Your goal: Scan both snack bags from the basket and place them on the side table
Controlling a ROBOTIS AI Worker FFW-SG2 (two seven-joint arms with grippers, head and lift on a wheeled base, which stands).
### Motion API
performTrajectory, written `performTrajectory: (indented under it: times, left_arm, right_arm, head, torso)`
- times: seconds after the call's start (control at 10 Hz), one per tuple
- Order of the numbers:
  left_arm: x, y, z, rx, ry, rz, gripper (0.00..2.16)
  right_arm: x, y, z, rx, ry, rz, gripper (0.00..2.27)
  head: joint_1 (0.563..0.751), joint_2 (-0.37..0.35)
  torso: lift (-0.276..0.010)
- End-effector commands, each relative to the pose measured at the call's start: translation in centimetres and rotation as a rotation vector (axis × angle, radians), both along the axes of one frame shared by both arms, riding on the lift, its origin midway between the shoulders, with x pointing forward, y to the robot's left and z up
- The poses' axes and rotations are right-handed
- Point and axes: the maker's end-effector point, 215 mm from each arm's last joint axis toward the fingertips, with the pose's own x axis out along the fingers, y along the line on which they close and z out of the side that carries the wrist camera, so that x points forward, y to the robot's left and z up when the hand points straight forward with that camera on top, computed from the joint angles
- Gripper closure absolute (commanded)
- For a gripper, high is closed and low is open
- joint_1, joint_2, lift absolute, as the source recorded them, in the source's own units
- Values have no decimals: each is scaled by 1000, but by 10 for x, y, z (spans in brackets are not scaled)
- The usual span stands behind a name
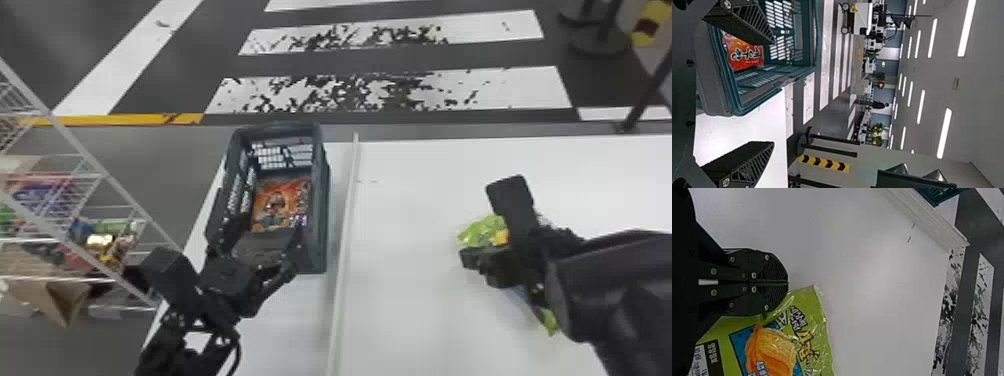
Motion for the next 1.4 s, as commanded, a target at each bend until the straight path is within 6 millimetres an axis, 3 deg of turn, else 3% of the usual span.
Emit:
performTrajectory:
  times: [0.0,0.4,0.8,1.3]
  left_arm:
    - [-1,0,-1,0,1,0,87]
    - [-1,2,-1,2,2,2,87]
    - [-1,2,-1,2,2,2,87]
    - [-1,2,-1,1,2,3,87]
  right_arm:
    - [11,-2,0,-15,-12,-3,2260]
    - [43,-8,5,-68,-68,-22,2260]
    - [63,-18,4,-105,-90,-45,2260]
    - [66,-33,-2,-116,-87,-65,2260]
  head:
    - [695,202]
    - [695,185]
    - [695,174]
    - [695,156]
  torso:
    - [-75]
    - [-75]
    - [-75]
    - [-75]
